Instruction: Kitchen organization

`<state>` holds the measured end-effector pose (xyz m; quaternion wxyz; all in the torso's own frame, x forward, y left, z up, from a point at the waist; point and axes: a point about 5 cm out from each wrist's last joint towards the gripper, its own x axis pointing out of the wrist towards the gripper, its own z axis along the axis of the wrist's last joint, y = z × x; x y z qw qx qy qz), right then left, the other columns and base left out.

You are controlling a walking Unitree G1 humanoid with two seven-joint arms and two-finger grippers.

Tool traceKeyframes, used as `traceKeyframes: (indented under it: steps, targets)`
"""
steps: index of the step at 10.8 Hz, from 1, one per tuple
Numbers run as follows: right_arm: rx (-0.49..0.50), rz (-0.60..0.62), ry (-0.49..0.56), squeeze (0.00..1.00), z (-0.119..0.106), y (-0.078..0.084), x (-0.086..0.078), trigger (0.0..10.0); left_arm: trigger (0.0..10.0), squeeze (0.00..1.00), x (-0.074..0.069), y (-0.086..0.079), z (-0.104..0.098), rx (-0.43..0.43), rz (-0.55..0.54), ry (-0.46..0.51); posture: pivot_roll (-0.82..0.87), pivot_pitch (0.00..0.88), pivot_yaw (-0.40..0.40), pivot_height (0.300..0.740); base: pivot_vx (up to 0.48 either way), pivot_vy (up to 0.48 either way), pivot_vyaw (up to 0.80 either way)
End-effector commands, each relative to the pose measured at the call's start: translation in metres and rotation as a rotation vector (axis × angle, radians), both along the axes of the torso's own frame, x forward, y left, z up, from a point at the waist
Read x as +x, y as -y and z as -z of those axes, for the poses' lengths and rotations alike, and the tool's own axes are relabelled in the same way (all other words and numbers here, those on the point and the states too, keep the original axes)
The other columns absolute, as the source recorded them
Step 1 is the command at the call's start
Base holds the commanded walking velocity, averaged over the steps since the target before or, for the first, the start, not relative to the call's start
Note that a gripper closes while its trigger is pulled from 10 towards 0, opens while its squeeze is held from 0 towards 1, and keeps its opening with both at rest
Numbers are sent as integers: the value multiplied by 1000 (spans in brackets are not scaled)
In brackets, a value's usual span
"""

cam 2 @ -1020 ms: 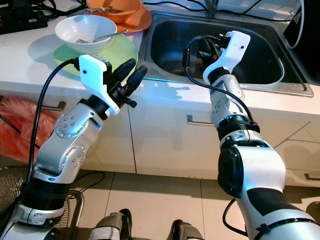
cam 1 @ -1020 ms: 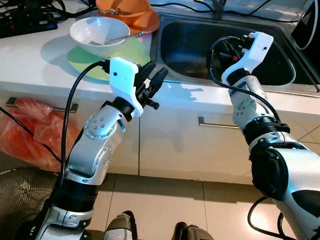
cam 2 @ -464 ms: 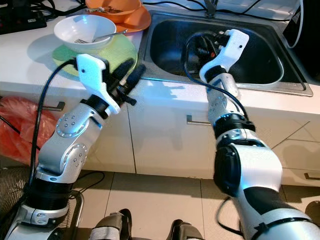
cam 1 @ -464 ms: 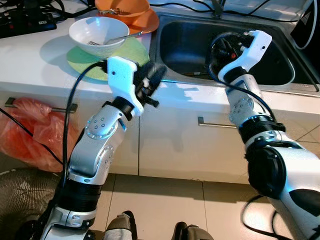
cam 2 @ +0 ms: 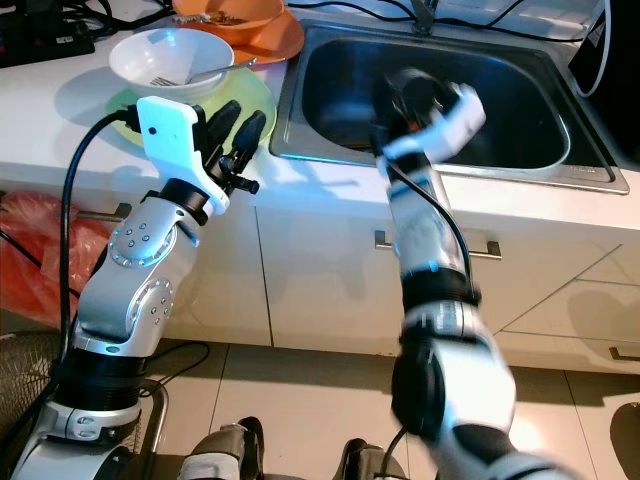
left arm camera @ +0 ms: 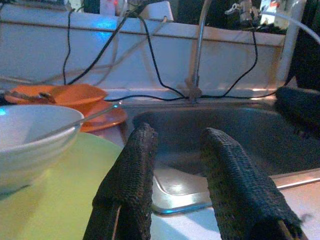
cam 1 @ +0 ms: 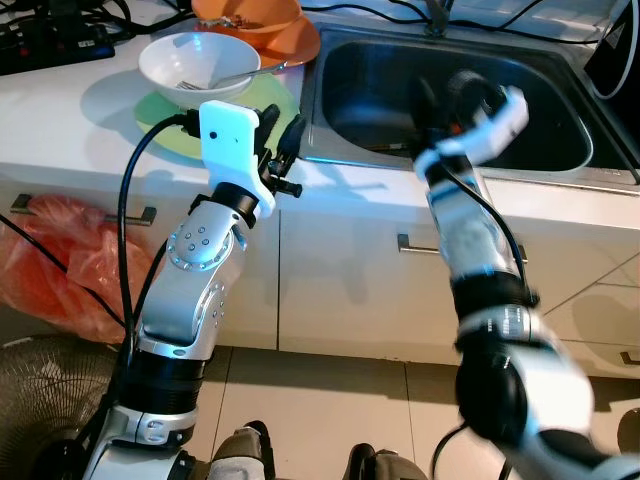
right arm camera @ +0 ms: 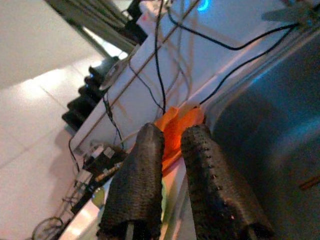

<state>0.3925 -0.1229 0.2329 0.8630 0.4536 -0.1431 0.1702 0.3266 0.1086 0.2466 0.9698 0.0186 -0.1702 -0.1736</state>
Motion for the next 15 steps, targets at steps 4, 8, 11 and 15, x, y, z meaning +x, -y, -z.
traceKeyframes:
  steps: [4, 8, 11, 15]
  targets:
    - [149, -7, -113, 0, 22, -11, -31, 10000, 10000, 0, 18, -3, -9, 281, -141, 102, 129, 168, -52, 740, 0, 0, 0]
    - [176, -21, -156, 0, 22, -13, -41, 10000, 10000, 0, 50, -9, -6, 636, -249, 170, 116, 153, -41, 740, 0, 0, 0]
    - [182, -24, -166, 0, 21, -13, -44, 10000, 10000, 0, 68, -18, -5, 747, -292, 169, 115, 143, -40, 740, 0, 0, 0]
    - [184, -25, -169, 0, 19, -12, -47, 10000, 10000, 0, 85, -22, -29, 818, -358, 237, 103, 148, -46, 740, 0, 0, 0]
